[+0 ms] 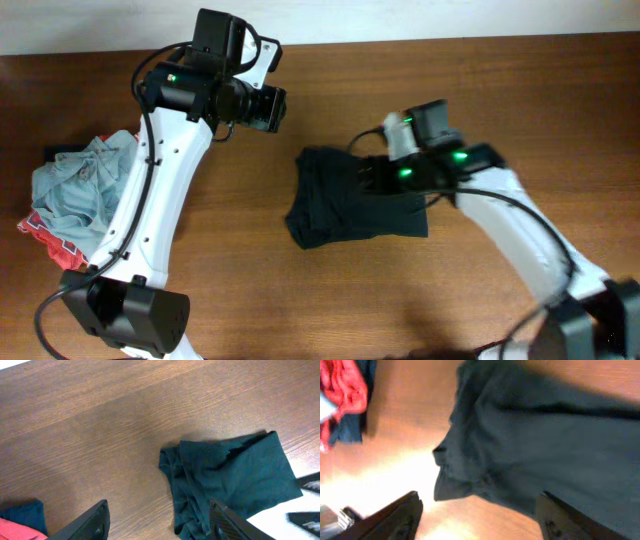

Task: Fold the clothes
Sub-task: 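Press the folded shirt flat with the right gripper and lift left gripper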

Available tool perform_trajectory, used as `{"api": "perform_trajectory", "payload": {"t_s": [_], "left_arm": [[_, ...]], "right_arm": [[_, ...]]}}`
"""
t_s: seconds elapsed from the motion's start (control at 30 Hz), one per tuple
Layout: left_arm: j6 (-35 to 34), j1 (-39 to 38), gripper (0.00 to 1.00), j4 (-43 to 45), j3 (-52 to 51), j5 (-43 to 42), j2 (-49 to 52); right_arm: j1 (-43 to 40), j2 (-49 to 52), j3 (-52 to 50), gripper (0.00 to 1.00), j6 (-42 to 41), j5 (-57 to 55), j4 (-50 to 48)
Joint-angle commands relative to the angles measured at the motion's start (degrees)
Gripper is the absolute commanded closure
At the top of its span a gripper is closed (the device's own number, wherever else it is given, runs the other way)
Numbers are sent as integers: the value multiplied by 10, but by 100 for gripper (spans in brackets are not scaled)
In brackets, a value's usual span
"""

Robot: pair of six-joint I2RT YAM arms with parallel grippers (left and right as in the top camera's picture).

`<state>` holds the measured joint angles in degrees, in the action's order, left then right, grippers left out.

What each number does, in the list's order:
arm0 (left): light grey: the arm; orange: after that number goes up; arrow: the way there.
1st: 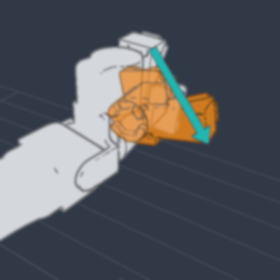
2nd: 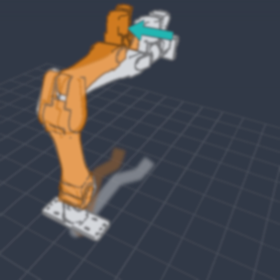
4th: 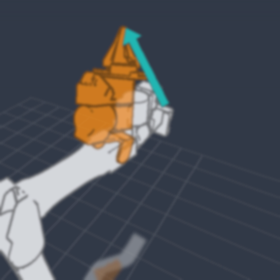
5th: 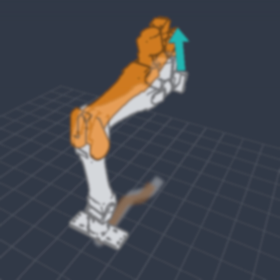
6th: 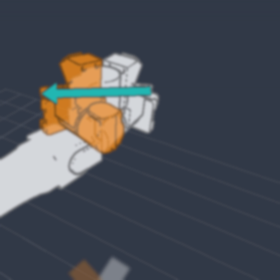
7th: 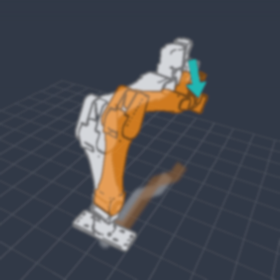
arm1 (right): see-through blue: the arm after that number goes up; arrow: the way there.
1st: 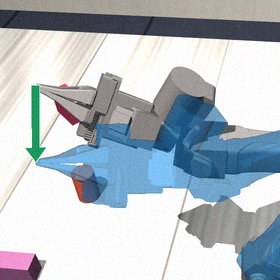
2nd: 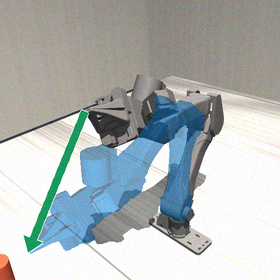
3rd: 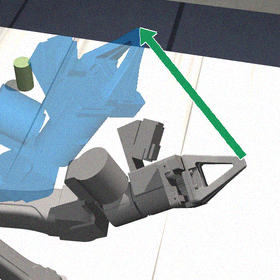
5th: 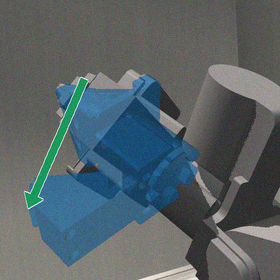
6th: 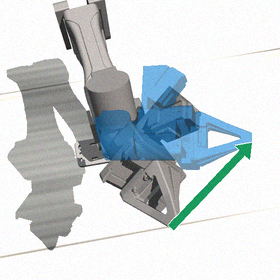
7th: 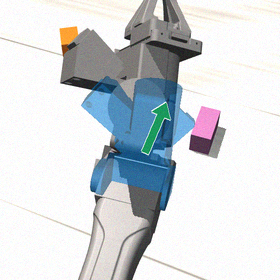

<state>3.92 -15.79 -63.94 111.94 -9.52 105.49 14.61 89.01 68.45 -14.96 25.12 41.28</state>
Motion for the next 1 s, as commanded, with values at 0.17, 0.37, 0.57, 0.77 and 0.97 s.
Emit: {"api": "perform_trajectory", "payload": {"t_s": [0.17, 0.37, 0.57, 0.77, 0.97], "left_arm": [[9, -25, 34, 25, -30, -14, 8], [9, -51, 34, 44, -31, -14, 36], [9, -70, 34, 46, -31, -14, 67], [-21, -71, 28, 46, -31, -12, 82], [-44, -75, 28, 48, -31, -17, 92]], "right_arm": [[-140, -33, 2, 10, 52, -16, 57], [-196, -33, 2, 4, 71, -16, 84], [-211, -33, 2, 1, 73, -16, 93], [-211, -32, 2, 1, 77, -18, 93], [-211, 0, 2, 1, 103, -42, 91]]}}
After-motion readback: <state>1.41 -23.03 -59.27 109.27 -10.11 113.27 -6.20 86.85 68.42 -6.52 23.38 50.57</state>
